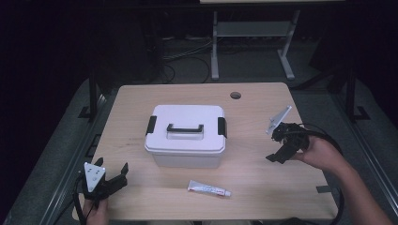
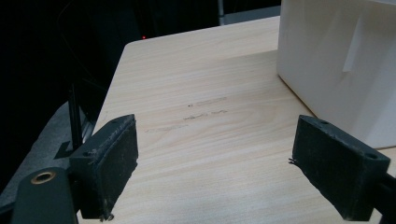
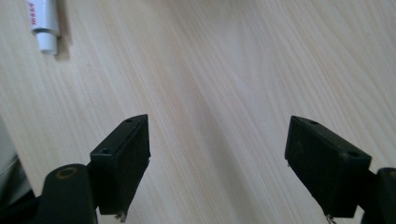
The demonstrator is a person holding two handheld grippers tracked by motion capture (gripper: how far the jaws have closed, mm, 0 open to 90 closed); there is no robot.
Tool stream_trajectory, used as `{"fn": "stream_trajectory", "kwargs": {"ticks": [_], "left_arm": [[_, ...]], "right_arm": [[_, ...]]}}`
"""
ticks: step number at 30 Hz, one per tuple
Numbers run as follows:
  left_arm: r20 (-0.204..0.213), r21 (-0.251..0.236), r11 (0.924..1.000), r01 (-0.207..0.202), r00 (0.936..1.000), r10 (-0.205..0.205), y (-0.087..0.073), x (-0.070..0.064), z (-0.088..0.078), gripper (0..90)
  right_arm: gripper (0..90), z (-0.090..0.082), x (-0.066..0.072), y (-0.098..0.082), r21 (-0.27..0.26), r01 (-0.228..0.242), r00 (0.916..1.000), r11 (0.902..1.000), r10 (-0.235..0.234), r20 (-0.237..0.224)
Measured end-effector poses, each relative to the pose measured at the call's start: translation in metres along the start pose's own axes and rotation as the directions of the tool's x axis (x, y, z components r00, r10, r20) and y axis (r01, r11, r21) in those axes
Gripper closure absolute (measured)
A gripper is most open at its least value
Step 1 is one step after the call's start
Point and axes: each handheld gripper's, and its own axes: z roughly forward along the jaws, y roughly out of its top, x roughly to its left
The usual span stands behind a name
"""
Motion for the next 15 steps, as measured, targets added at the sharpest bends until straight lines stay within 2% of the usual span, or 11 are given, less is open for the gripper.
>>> {"fn": "stream_trajectory", "kwargs": {"ticks": [6,9,10,15], "left_arm": [[0.0,0.0,1.0,0.0,1.0,0.0,0.0,0.001,0.0,13.6],[0.001,0.0,1.0,0.001,1.0,-0.001,0.0,0.001,0.0,13.6],[0.0,-0.003,1.0,0.003,1.0,-0.003,0.0,0.0,0.0,13.5],[0.002,-0.003,1.0,0.003,1.0,-0.003,0.0,0.001,0.0,13.6]], "right_arm": [[21.8,-0.002,0.002,0.012,0.032,0.039,0.9992,0.9987,-0.039,-0.01],[21.9,-0.003,0.003,0.017,0.041,0.044,0.9989,0.9982,-0.043,-0.016],[22.4,-0.006,0.003,0.021,0.04,0.058,0.9982,0.9975,-0.058,-0.015],[23.0,-0.014,0.004,0.034,0.032,0.075,0.997,0.9966,-0.075,-0.018]]}}
